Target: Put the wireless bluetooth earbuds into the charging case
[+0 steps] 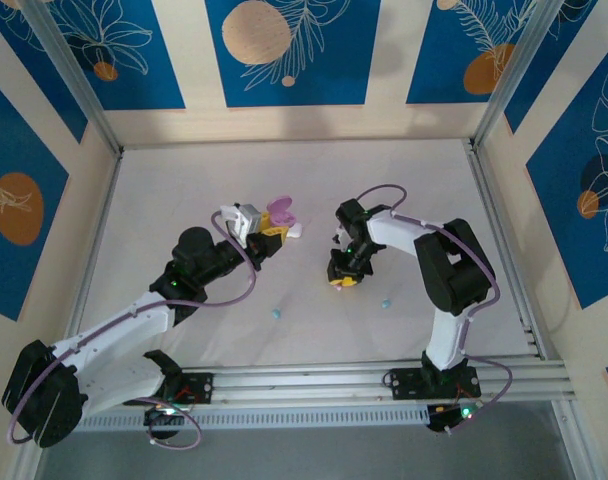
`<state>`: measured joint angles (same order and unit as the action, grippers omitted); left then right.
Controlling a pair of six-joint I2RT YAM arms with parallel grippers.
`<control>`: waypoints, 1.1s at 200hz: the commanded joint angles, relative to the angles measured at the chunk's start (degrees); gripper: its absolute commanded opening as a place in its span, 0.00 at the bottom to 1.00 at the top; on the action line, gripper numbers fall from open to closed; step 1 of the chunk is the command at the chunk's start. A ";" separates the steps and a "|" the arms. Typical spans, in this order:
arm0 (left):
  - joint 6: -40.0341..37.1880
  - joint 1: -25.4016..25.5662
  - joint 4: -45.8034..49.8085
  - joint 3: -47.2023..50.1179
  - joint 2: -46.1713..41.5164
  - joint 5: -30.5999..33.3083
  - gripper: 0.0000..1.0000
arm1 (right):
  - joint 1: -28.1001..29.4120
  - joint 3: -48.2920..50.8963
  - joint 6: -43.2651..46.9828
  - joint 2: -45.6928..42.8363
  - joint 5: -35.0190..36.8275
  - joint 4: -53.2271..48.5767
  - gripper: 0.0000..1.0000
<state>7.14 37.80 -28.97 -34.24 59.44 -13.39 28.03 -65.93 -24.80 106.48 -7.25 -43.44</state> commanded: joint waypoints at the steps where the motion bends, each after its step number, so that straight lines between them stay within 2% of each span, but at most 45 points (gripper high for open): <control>1: 0.33 0.68 -0.16 -1.71 -0.60 0.72 0.30 | 0.99 -1.73 1.55 0.49 1.88 -2.35 0.32; 80: 0.30 0.63 -0.11 -1.73 -0.77 0.82 0.31 | 3.50 -5.23 0.34 4.62 6.53 -5.49 0.33; 142: 0.23 0.61 -0.24 -1.65 -0.82 1.04 0.31 | 4.04 -5.46 -0.82 3.43 7.13 -5.83 0.21; 155: 0.30 0.61 -0.16 -1.63 -0.82 1.25 0.31 | 2.86 -4.88 -0.92 1.54 4.24 -4.84 0.15; 165: 0.34 0.63 -0.21 -1.57 -0.90 1.64 0.31 | 1.50 -4.14 -0.85 -0.21 0.71 -3.48 0.14; 220: -2.27 0.45 -2.69 1.03 -1.76 5.75 0.30 | -7.40 -1.02 -1.53 -10.41 -33.10 4.94 0.15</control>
<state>6.94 37.80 -29.34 -34.13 59.20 -10.35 23.64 -67.05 -25.52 100.99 -19.55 -42.65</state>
